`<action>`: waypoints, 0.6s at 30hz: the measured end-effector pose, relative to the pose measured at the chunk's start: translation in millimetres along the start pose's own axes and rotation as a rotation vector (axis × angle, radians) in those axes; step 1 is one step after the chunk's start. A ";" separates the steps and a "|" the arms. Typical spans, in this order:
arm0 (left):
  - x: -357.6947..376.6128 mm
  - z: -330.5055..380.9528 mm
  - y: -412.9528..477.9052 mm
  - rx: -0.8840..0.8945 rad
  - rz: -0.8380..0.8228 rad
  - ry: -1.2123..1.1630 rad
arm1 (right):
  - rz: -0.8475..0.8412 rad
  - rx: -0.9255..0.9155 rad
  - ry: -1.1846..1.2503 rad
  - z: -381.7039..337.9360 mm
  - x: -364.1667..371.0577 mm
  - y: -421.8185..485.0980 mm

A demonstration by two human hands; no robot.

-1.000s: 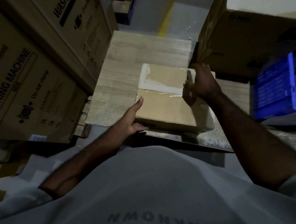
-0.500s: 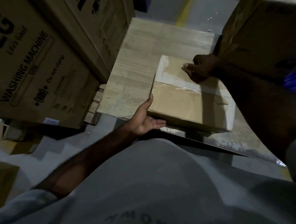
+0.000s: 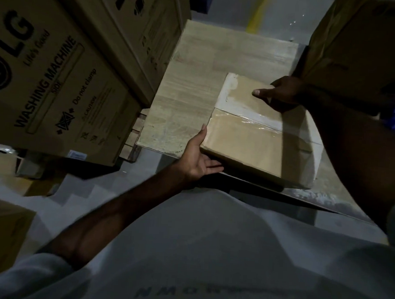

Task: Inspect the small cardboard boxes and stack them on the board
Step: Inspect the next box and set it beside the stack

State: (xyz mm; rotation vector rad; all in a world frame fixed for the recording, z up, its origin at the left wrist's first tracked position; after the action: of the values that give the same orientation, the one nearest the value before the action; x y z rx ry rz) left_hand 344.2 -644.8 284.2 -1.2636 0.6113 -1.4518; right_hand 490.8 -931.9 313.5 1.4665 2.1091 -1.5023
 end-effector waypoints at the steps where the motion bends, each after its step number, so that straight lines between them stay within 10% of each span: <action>1: 2.1 -0.4 -1.5 0.016 0.006 0.006 | 0.005 -0.007 0.032 3.0 -0.8 -1.4; 18: 91.6 91.1 -63.5 0.943 0.027 0.005 | 0.687 -0.284 0.795 45.2 10.4 -129.3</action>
State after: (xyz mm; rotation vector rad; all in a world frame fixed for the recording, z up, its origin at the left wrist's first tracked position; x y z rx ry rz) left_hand 415.6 -686.9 401.9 -0.4981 -0.0879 -1.4420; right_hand 368.0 -962.8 366.8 2.5517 1.6695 -0.3755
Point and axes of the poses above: each hand's wrist, its own y-axis towards the middle knuckle, its own x-axis out of the palm, z = x × y, the point moved 2 cm from there along y, towards the middle knuckle, and after that the axes turned 3 degrees about -x, right-handed, at the moved point
